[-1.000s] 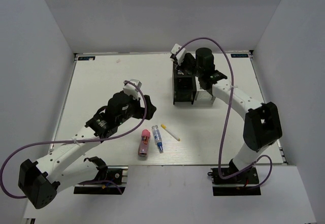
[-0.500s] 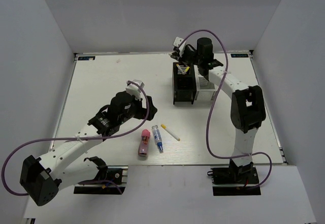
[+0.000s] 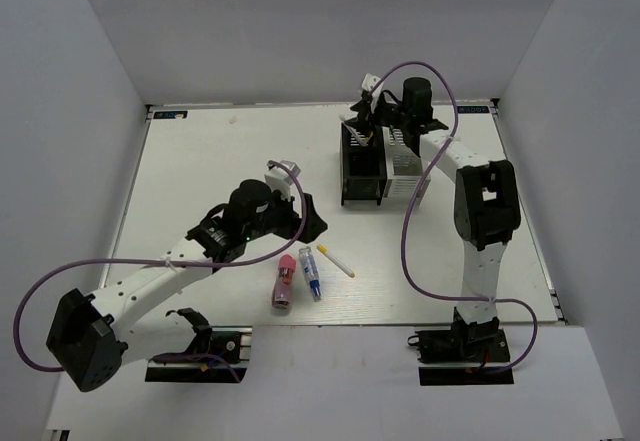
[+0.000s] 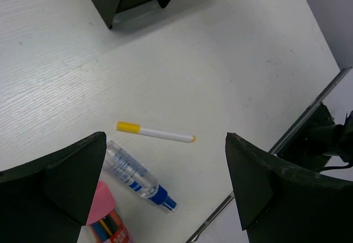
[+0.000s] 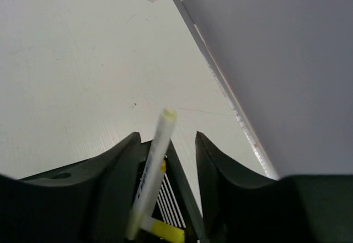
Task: Sort the stationery into containers
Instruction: Place the stationery into the container, then grab a piece of stationery with the left arm
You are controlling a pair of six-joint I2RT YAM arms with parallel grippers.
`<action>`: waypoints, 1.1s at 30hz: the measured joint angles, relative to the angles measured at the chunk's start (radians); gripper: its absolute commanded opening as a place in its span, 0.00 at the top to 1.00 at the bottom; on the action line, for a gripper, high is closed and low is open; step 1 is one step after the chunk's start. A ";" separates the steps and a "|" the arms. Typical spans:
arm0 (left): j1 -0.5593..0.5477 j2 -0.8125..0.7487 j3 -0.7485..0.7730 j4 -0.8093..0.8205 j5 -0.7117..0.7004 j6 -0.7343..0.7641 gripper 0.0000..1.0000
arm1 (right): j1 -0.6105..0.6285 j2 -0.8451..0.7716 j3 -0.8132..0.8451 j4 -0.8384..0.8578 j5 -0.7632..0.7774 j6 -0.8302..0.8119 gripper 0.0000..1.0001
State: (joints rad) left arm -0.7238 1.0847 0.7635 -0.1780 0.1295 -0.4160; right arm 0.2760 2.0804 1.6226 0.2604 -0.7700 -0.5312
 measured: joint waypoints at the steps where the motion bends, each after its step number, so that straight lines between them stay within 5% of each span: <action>1: -0.003 0.013 0.000 0.007 0.005 -0.014 0.01 | -0.003 -0.006 -0.017 0.004 -0.003 0.003 0.45; 6: -0.047 0.129 0.016 0.014 -0.007 -0.098 0.01 | -0.023 -0.101 -0.164 0.020 -0.011 0.038 0.48; 9: -0.092 0.184 0.035 -0.006 -0.039 -0.159 0.01 | -0.034 -0.187 -0.215 0.029 -0.010 0.078 0.59; 15: -0.204 0.268 0.126 -0.068 -0.173 -0.343 0.01 | -0.066 -0.493 -0.389 0.079 0.056 0.192 0.94; 19: -0.269 0.334 0.199 -0.122 -0.283 -0.522 0.13 | -0.099 -0.729 -0.565 0.124 0.122 0.270 0.89; 20: -0.281 0.359 0.224 -0.143 -0.314 -0.568 0.21 | -0.107 -0.787 -0.612 0.124 0.145 0.291 0.89; 22: -0.301 0.428 0.296 -0.211 -0.381 -0.675 0.53 | -0.123 -0.894 -0.696 0.109 0.183 0.320 0.84; 24: -0.317 0.500 0.363 -0.272 -0.439 -0.769 0.52 | -0.136 -0.985 -0.758 0.079 0.214 0.343 0.71; 29: -0.363 0.615 0.446 -0.399 -0.540 -0.917 0.30 | -0.167 -1.184 -0.867 -0.055 0.236 0.360 0.68; 33: -0.406 0.702 0.552 -0.539 -0.599 -1.019 0.28 | -0.192 -1.237 -0.875 -0.151 0.236 0.369 0.66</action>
State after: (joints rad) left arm -1.1297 1.7866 1.3151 -0.7170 -0.4694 -1.4353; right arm 0.0845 0.8433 0.7479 0.1089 -0.5343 -0.1623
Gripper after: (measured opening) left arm 0.715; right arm 0.336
